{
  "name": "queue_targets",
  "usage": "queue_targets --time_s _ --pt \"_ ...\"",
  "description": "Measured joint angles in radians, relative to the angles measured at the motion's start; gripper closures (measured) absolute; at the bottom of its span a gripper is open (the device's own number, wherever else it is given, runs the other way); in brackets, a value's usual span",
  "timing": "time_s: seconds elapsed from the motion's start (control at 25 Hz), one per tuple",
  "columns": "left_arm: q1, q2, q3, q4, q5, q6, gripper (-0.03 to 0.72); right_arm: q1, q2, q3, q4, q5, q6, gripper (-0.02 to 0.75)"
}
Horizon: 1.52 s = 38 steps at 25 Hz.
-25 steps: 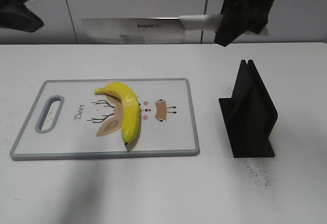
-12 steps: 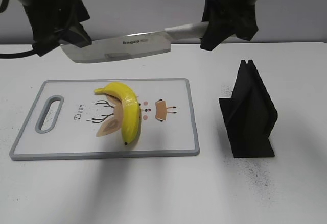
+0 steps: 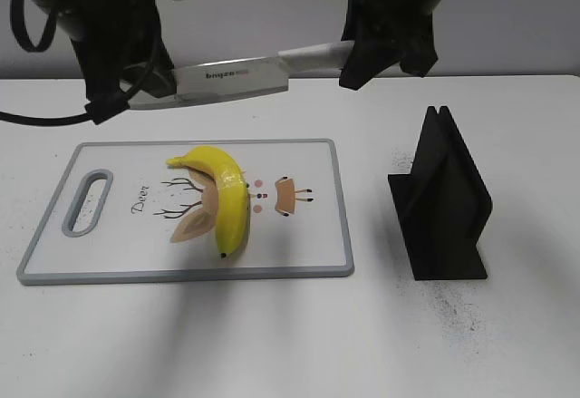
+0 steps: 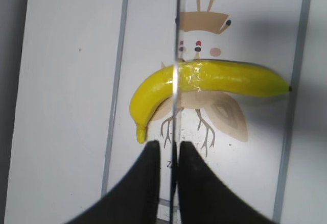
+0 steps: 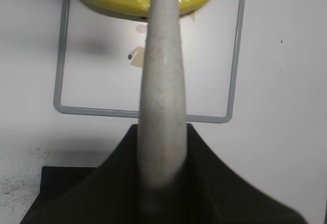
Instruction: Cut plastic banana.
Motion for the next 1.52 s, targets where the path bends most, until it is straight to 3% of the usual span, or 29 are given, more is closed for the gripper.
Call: queue_targets --time_s 0.12,0.24,0.64,1.08,1.52 --pt "0.000 0.020 0.000 -0.001 -0.002 0.003 0.647 0.000 0.002 0.000 0.017 -0.019 -0.008 0.578" --pt "0.000 0.036 0.000 0.001 -0.005 0.004 0.687 0.000 0.002 0.000 0.022 -0.025 -0.012 0.578" --pt "0.003 0.115 0.000 0.032 -0.051 0.006 0.690 0.000 0.075 -0.002 0.023 -0.032 0.045 0.577" --pt "0.011 0.406 -0.007 -0.005 -0.130 0.008 0.690 0.006 0.358 -0.005 -0.042 -0.053 0.110 0.573" --pt "0.011 0.436 -0.009 -0.001 -0.160 -0.001 0.689 0.015 0.355 -0.012 -0.051 -0.060 0.119 0.573"
